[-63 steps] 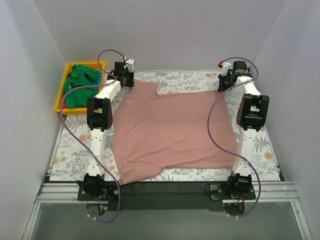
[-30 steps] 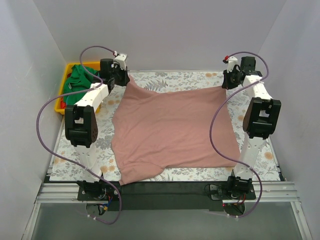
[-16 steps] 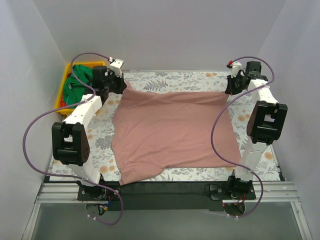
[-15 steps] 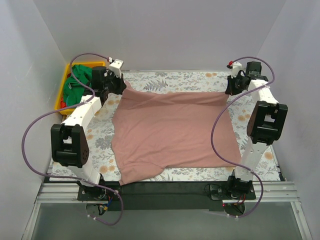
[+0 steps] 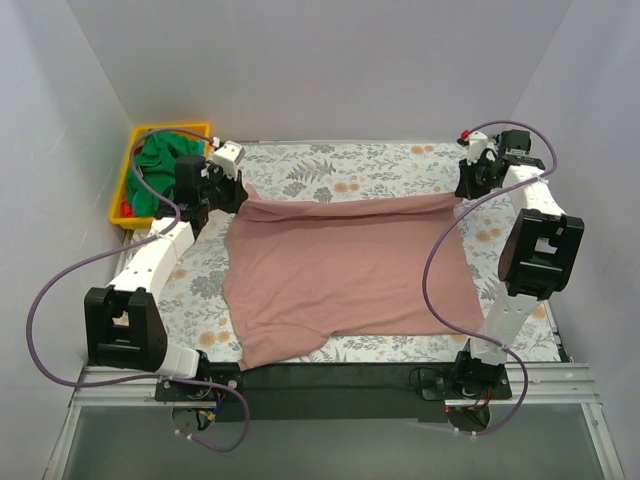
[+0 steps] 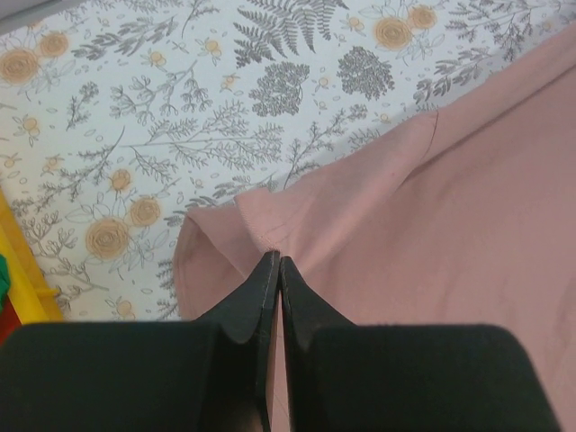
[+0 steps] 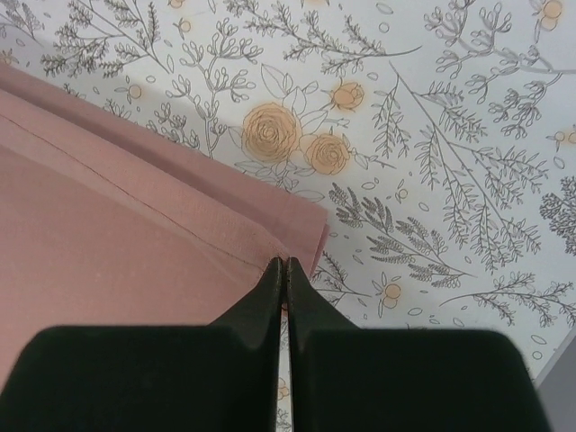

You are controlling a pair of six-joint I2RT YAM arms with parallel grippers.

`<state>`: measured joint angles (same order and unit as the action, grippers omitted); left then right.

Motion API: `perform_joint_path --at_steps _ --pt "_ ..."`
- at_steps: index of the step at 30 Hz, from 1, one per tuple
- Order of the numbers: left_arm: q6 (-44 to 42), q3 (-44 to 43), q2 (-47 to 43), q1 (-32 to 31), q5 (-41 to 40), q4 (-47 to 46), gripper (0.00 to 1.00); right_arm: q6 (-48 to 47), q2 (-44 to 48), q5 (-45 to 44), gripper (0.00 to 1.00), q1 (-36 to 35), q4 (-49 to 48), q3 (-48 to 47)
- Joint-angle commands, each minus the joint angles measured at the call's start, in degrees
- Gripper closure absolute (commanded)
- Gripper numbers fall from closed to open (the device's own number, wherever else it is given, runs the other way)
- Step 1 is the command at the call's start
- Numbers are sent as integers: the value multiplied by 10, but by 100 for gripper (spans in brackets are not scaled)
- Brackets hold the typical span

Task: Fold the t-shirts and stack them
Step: Fold the tshirt

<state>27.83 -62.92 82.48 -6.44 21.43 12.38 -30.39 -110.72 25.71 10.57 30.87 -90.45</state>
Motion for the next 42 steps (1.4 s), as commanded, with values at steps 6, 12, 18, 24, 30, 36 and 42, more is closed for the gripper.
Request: perform_joint_path --at_steps 6,12,18,24,30,36,42 --pt "-9 71 -83 4 1 44 100 -34 29 5 99 7 16 30" --pt "-1 126 -123 2 -2 74 100 -46 25 -1 99 7 18 45" --pt "-9 169 -151 -1 -4 100 100 -53 19 -6 99 7 19 59" --pt "-25 198 -142 -6 -14 113 100 -62 15 -5 99 7 23 75" --pt "-43 212 -123 -12 -10 117 100 -85 12 -11 99 7 38 90" --pt "-108 181 -94 -16 27 193 91 -125 19 -25 85 7 66 114" --pt "-136 114 -85 -6 109 272 65 -149 58 -48 56 9 86 114"
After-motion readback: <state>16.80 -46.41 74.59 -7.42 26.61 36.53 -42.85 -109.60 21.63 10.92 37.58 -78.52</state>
